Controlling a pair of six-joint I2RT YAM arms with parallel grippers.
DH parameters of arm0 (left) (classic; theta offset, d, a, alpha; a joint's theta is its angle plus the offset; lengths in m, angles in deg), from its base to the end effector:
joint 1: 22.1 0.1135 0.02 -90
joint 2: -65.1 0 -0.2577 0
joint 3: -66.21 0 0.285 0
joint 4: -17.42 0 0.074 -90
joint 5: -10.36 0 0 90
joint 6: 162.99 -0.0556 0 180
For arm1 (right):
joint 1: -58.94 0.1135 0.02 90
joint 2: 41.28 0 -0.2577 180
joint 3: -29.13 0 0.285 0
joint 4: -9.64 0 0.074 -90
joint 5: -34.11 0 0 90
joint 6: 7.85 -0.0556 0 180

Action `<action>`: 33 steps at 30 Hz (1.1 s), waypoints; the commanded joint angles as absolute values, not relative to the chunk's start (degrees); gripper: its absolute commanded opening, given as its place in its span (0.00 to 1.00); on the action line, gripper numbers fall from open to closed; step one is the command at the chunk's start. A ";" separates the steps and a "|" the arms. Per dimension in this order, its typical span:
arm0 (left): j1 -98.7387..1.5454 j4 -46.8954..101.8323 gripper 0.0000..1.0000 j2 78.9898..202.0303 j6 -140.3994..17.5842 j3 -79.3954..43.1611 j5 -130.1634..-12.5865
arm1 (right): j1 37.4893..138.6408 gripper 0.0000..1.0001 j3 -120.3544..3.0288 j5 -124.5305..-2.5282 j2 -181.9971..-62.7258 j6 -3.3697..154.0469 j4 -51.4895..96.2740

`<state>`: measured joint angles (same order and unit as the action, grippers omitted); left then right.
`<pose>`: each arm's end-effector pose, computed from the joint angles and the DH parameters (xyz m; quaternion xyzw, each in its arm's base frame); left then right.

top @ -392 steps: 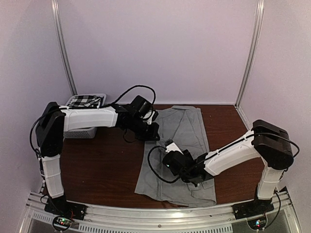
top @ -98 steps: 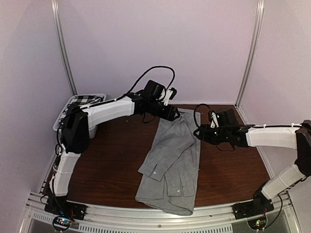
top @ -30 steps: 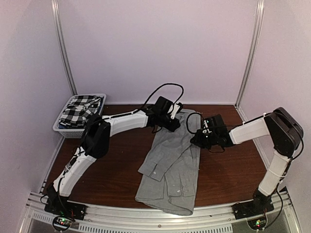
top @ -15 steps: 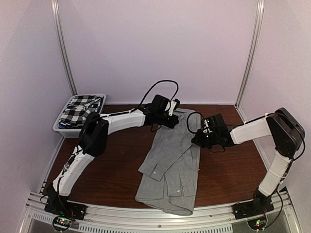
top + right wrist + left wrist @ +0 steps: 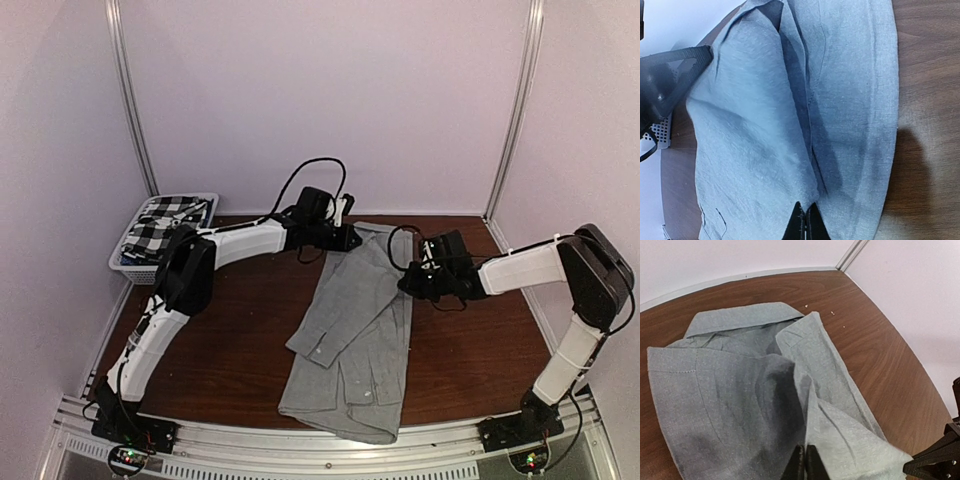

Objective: Fold and stack the long sleeve shirts
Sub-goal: Smooth out the rectangle-folded shirt at the center of the board.

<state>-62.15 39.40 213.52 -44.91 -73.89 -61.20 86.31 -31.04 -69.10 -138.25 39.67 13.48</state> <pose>0.4717 -0.4195 0.1433 0.1686 0.8431 -0.3903 0.3292 0.3287 0.1845 0.1151 0.0711 0.9011 0.3232 0.2802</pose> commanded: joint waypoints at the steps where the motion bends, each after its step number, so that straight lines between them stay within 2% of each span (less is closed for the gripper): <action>1: -60.55 36.43 0.15 214.95 -43.30 -76.06 -58.63 | 84.72 0.00 -32.43 -65.80 -137.99 41.13 17.14; 3: -60.43 37.12 0.25 215.04 -43.45 -76.72 -58.71 | 83.67 0.00 -32.69 -65.92 -138.28 41.32 17.54; 6: -60.05 37.98 0.35 214.45 -43.47 -76.90 -58.53 | 82.18 0.00 -32.93 -66.56 -138.61 41.58 17.67; 10: -59.47 41.40 0.39 211.89 -44.71 -75.41 -58.84 | 81.27 0.00 -33.92 -67.39 -138.74 42.69 18.57; 12: -59.37 42.63 0.41 208.86 -45.67 -71.77 -59.31 | 81.18 0.06 -34.36 -67.36 -138.52 43.55 19.41; 21: -59.31 47.09 0.43 191.98 -49.33 -48.55 -60.67 | 81.37 0.34 -34.78 -64.59 -133.18 46.30 24.03; 33: -60.72 47.12 0.44 175.85 -47.69 -18.78 -57.15 | 83.46 0.43 -36.70 -63.99 -129.06 49.61 28.90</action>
<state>-59.68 47.70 178.88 -47.97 -24.80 -59.41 82.49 -35.47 -65.14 -130.14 48.07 26.51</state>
